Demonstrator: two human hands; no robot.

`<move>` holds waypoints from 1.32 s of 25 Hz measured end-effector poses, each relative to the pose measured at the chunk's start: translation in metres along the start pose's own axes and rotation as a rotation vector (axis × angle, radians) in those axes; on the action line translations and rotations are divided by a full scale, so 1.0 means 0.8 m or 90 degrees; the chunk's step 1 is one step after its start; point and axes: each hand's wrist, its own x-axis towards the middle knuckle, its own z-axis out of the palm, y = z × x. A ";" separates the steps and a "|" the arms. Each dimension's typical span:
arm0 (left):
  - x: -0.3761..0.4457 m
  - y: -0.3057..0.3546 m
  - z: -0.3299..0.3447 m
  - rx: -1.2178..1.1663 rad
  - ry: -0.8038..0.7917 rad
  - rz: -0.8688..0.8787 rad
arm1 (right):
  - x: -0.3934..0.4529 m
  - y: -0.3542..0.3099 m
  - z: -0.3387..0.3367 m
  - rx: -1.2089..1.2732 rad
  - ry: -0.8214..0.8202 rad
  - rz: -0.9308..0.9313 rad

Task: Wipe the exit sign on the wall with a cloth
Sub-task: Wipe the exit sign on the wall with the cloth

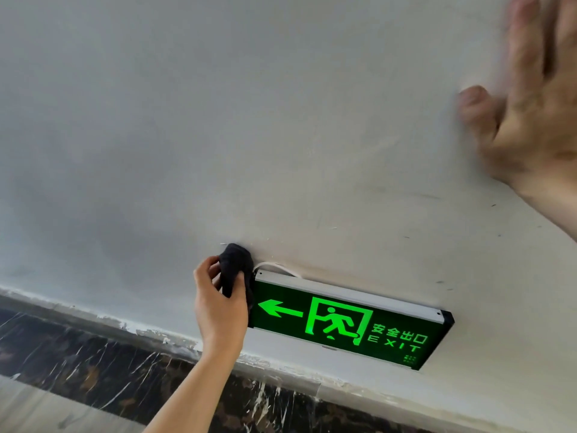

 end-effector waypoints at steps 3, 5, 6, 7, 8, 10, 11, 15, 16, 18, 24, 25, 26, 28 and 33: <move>0.003 -0.012 0.004 0.033 -0.021 0.021 | -0.006 -0.011 0.000 -0.086 0.092 -0.015; 0.005 -0.016 0.007 0.056 -0.027 0.037 | -0.003 -0.015 0.001 -0.119 0.109 -0.028; 0.004 -0.017 0.008 0.058 -0.029 0.045 | -0.003 -0.015 0.001 -0.130 0.115 -0.030; 0.002 -0.017 0.009 0.058 -0.029 0.055 | -0.003 -0.014 0.001 -0.140 0.124 -0.033; -0.001 -0.017 0.010 0.057 -0.029 0.063 | -0.005 -0.014 0.001 -0.151 0.132 -0.038; -0.004 -0.015 0.009 0.060 -0.030 0.070 | -0.005 -0.015 -0.001 -0.171 0.134 -0.042; -0.005 -0.014 0.008 0.064 -0.031 0.069 | -0.004 -0.017 -0.002 -0.178 0.131 -0.039; -0.004 -0.013 0.005 0.072 -0.050 0.074 | -0.031 -0.049 0.018 -0.157 0.127 -0.028; -0.005 -0.015 0.005 0.070 -0.055 0.078 | -0.046 -0.059 0.025 -0.162 0.117 -0.043; -0.004 -0.024 0.004 0.068 -0.057 0.079 | -0.063 -0.069 0.036 -0.187 0.103 -0.085; -0.006 -0.042 -0.003 0.093 -0.071 0.023 | -0.058 -0.064 0.048 -0.206 0.152 -0.100; -0.005 -0.040 -0.003 0.097 -0.069 0.024 | -0.058 -0.064 0.048 -0.206 0.153 -0.100; -0.003 -0.039 -0.003 0.100 -0.065 0.023 | -0.058 -0.064 0.047 -0.206 0.154 -0.099; -0.002 -0.040 -0.003 0.111 -0.058 0.018 | -0.056 -0.064 0.046 -0.205 0.160 -0.095; -0.017 -0.077 -0.006 0.148 -0.067 -0.070 | -0.059 -0.065 0.044 -0.193 0.160 -0.091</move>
